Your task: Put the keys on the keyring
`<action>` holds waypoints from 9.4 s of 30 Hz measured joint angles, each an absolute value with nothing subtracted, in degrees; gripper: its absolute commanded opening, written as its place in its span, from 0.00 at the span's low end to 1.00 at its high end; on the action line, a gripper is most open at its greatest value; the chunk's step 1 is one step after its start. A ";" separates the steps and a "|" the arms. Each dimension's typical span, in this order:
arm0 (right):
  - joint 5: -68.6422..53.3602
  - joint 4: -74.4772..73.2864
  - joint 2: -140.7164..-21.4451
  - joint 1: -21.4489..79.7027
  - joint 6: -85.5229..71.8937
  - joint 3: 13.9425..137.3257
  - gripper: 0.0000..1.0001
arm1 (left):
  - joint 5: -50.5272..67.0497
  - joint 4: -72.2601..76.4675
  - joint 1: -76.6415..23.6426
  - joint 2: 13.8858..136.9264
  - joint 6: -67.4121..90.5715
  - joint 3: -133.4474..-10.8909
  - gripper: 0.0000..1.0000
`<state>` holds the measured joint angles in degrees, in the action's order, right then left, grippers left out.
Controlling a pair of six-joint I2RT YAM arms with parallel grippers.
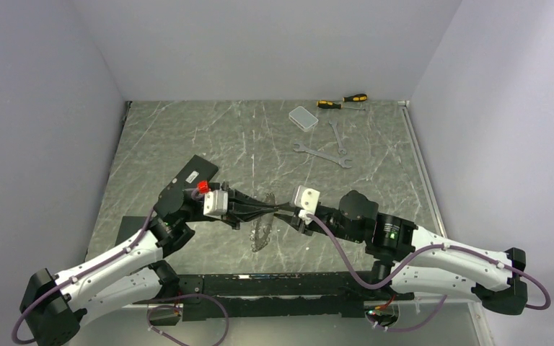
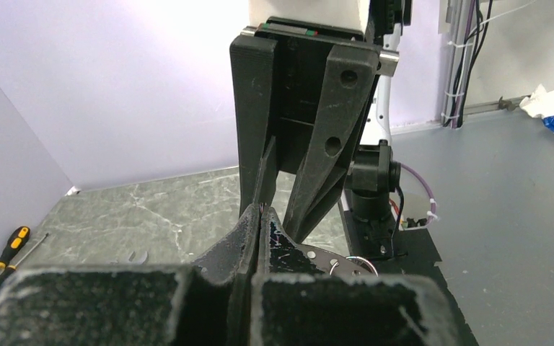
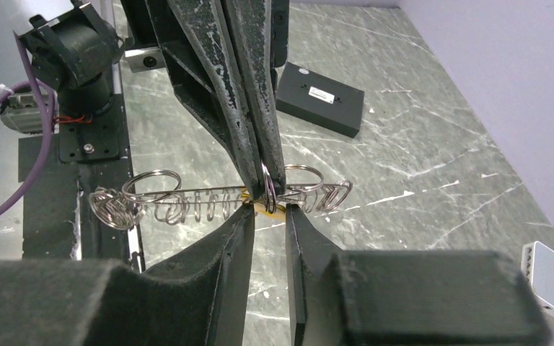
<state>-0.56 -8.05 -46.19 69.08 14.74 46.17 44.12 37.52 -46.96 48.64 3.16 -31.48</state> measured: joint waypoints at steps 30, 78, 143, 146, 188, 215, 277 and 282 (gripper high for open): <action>0.05 -8.43 -44.58 69.08 13.89 46.22 0.42 | 43.22 43.55 -46.98 49.41 5.48 -31.14 0.00; -1.56 -8.14 -44.71 69.08 16.71 48.29 0.00 | 42.24 41.91 -46.96 47.70 4.29 -29.47 0.18; -4.86 -14.70 -46.02 69.08 15.97 48.84 0.00 | 47.77 -11.49 -46.83 54.48 -29.45 -49.25 0.13; -5.04 -14.94 -46.02 69.08 15.84 48.82 0.00 | 49.67 -12.64 -46.59 55.40 -29.87 -50.02 0.03; 2.55 -17.52 -47.20 69.08 15.46 48.80 0.00 | 43.81 -0.71 -45.71 53.69 -15.55 -44.88 0.00; 8.95 -11.07 -48.90 69.08 17.61 44.60 0.00 | 28.67 16.36 -45.74 50.61 5.19 -38.63 0.00; -5.56 -18.11 -44.18 69.06 16.88 47.00 0.00 | 54.57 4.95 -45.45 59.83 -17.69 -42.35 0.17; -5.45 -17.91 -44.18 69.04 16.93 47.03 0.00 | 54.76 4.86 -45.45 59.83 -17.32 -42.33 0.00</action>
